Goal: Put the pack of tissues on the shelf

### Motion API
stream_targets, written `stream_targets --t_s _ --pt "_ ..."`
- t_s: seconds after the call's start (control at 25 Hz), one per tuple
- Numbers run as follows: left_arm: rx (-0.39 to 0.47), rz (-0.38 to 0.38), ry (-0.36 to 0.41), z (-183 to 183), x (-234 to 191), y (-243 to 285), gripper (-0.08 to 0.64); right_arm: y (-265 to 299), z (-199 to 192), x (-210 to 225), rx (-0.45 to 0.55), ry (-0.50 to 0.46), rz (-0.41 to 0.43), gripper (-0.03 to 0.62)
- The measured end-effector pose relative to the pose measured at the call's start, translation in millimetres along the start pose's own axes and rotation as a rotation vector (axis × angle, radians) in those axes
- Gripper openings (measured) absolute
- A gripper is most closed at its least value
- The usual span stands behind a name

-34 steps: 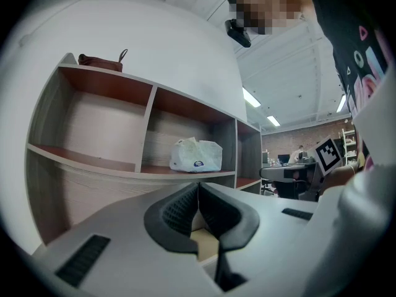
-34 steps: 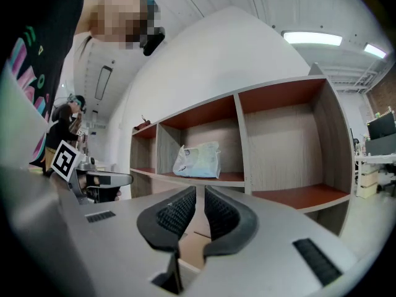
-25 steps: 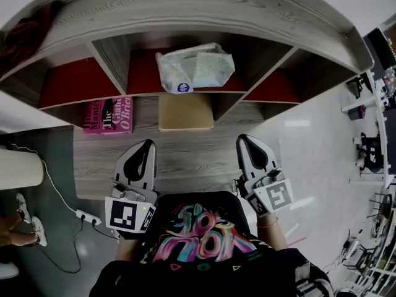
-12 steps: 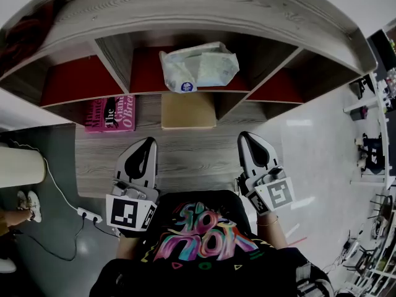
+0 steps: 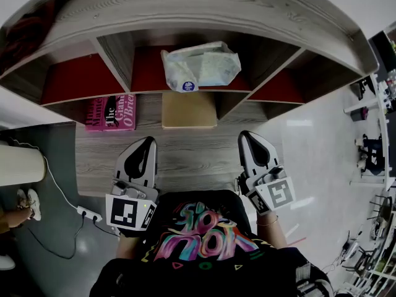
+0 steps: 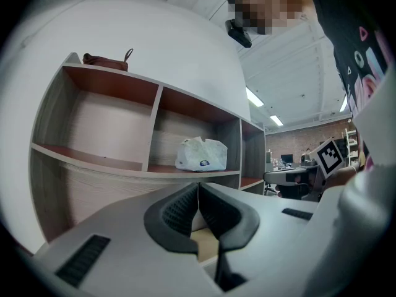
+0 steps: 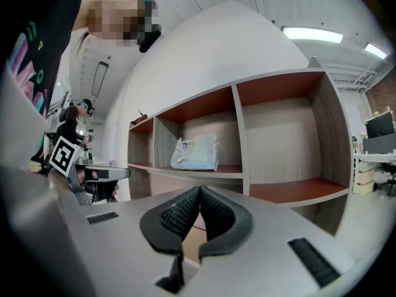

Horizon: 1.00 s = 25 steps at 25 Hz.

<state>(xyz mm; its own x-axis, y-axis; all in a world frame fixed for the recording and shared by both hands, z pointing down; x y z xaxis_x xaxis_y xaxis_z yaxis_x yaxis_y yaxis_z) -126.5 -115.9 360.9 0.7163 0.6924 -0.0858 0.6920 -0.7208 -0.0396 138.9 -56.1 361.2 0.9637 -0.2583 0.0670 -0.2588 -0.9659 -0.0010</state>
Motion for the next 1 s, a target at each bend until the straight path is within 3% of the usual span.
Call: stream_targets --t_s 0.48,0.68,1.0 --pt "-0.013 -0.022 0.03 -1 -2 -1 0.025 2 4 -2 0.04 0.034 0.025 0.015" --pt "-0.011 -0.022 0.06 1 -7 -2 0.025 -1 1 1 0.006 -0.004 0.011 0.015" --pt "-0.01 -0.06 0.102 2 -11 3 0.025 -1 4 -1 0.032 -0.007 0.003 0.015"
Point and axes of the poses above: the fingertips, and each gripper's own axes: y forward along the fingers, x to its right, z out of its top, the point moved 7 cm from there along -y, backward along the fingers, and after that the axes turned 6 degrees about x, right-handed, at the moved point
